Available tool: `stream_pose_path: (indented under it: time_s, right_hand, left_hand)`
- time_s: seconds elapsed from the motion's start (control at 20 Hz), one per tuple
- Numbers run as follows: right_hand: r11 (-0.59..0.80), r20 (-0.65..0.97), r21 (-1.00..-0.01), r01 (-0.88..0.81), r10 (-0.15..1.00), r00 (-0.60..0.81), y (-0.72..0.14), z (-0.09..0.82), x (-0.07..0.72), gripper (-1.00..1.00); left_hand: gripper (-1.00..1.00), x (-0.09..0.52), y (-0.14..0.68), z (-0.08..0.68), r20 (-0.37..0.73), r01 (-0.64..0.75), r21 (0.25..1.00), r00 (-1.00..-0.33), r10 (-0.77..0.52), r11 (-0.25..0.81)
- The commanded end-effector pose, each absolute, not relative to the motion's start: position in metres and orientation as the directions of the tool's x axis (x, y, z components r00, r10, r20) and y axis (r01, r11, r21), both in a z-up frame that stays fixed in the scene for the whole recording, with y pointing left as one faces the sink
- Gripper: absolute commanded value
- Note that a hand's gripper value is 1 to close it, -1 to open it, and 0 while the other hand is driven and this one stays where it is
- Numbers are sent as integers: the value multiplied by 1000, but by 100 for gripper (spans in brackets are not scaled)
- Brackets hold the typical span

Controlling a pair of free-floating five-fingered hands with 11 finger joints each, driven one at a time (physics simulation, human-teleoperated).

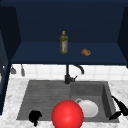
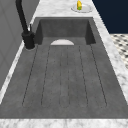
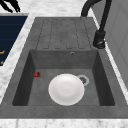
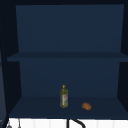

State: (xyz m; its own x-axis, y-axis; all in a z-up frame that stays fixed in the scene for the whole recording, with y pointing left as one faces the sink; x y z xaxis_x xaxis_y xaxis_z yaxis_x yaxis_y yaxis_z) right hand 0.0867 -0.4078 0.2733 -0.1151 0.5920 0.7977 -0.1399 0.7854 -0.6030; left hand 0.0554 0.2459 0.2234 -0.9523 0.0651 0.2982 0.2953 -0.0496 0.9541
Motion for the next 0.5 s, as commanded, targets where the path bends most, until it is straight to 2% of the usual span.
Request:
stream_pose_path:
  time_s: [0.0, 0.45]
  right_hand:
    - [704, 712, -702, -109, 686, -150, -393, 272, 95, -100]
    - [623, 633, -774, -112, 762, -138, -356, 268, 110, -100]
  left_hand:
    - [0, 55, 246, 223, 298, 295, 954, -952, 65, -50]
    - [0, 55, 246, 223, 298, 295, 954, -952, 65, -50]
